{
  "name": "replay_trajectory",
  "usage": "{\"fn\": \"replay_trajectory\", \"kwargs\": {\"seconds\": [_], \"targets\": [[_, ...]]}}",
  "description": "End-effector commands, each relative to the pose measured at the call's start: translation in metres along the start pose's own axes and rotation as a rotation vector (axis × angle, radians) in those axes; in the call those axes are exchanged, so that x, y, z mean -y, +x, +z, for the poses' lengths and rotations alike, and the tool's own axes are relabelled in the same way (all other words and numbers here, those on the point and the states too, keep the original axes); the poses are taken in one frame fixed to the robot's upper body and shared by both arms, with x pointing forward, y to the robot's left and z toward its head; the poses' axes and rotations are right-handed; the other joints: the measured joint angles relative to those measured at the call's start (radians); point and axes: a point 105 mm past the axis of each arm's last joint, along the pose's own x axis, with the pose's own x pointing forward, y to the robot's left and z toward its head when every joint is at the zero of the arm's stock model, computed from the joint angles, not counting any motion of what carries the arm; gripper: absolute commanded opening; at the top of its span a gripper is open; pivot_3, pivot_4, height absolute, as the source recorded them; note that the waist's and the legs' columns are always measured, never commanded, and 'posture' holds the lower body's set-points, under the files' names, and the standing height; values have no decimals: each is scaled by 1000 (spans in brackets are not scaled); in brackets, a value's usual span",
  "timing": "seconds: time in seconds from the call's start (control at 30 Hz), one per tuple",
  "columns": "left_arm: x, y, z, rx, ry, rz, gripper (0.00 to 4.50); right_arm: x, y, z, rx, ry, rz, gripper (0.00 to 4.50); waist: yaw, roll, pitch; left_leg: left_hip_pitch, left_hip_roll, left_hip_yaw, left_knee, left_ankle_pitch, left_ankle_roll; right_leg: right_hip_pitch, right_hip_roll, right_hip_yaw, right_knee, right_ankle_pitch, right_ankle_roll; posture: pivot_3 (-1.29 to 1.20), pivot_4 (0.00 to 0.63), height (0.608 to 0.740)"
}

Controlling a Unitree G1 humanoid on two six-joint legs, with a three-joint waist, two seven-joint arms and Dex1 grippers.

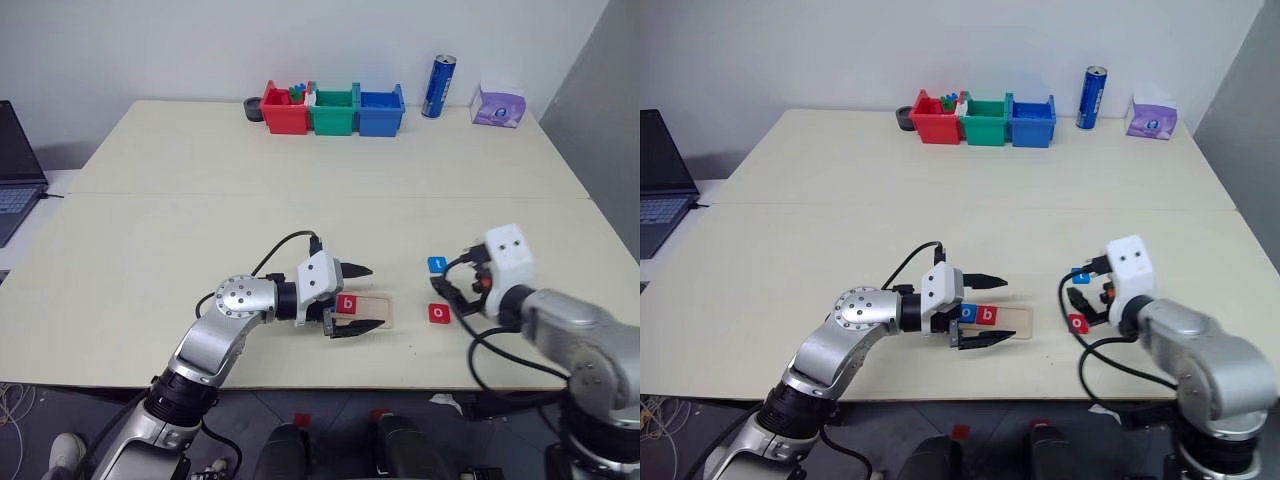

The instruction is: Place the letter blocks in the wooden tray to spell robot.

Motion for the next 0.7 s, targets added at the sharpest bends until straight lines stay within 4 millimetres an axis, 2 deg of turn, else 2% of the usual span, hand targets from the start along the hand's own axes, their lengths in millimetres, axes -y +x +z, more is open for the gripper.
{"fn": "replay_trajectory", "kwargs": {"seconds": [0.03,0.13,0.3,0.5,0.7], "targets": [[-5,-1,11,31,42,0,4500,-12,-6,12,106,-47,212,4465,0,0,0,-1,0,0,0,0,0,0,0,0,0,0,0,0,150,740],[-5,0,13,35,45,-12,4500,-23,-13,-5,113,-224,412,4465,3,0,0,-2,0,-1,0,0,0,0,0,-1,-2,0,0,0,150,740],[-7,1,12,28,53,-19,4500,-14,-4,-43,62,-469,557,4465,0,-2,1,-2,-1,2,1,0,1,0,-1,-2,-3,1,2,0,150,740],[-6,1,11,18,62,-22,4500,3,15,-52,72,-547,590,4465,-1,-2,1,2,0,4,2,0,1,1,0,0,0,1,2,0,150,740],[-5,1,11,20,66,-25,4500,6,25,-60,47,-549,623,4465,4,-2,1,1,0,3,2,0,0,1,0,0,0,1,2,0,150,740]]}}
